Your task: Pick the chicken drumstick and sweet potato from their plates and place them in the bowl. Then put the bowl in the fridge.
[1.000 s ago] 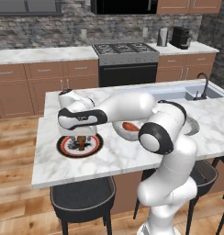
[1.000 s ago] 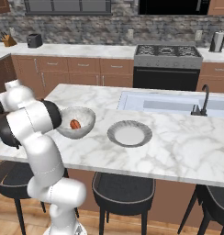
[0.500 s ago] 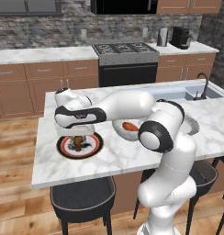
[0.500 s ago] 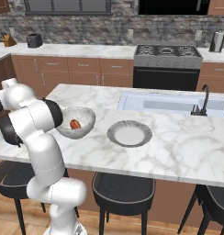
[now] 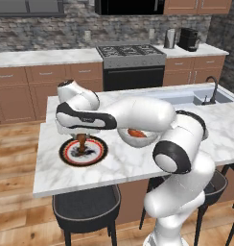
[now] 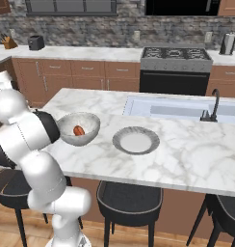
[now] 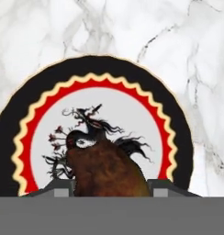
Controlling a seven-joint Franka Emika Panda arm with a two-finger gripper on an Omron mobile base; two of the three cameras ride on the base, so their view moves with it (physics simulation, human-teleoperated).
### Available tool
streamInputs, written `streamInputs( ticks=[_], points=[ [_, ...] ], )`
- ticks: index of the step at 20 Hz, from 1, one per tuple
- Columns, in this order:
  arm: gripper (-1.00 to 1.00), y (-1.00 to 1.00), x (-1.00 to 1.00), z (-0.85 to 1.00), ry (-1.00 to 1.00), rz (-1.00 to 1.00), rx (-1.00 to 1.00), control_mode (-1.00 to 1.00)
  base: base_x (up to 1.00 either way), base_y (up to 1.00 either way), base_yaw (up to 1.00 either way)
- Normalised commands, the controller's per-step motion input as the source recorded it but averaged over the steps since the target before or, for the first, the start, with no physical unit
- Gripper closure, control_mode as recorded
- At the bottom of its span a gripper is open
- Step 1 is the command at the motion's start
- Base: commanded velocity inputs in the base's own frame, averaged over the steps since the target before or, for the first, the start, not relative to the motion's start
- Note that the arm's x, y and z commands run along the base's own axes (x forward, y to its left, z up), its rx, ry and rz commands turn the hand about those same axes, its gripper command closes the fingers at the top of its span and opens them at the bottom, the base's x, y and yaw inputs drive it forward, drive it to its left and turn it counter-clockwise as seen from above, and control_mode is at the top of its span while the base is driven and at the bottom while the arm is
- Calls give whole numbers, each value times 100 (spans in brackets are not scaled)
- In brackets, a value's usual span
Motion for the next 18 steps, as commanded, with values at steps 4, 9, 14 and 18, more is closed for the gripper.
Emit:
streamInputs(
  ticks=[4,9,14,18],
  points=[
    [100,-47,-45,50,-16,16,10,-100,0,0,0],
    [100,-61,-31,37,-4,9,1,-100,0,0,0],
    [100,-73,-20,26,-3,10,0,-100,0,0,0],
    [100,-73,-14,31,-3,6,0,-100,0,0,0]
  ],
)
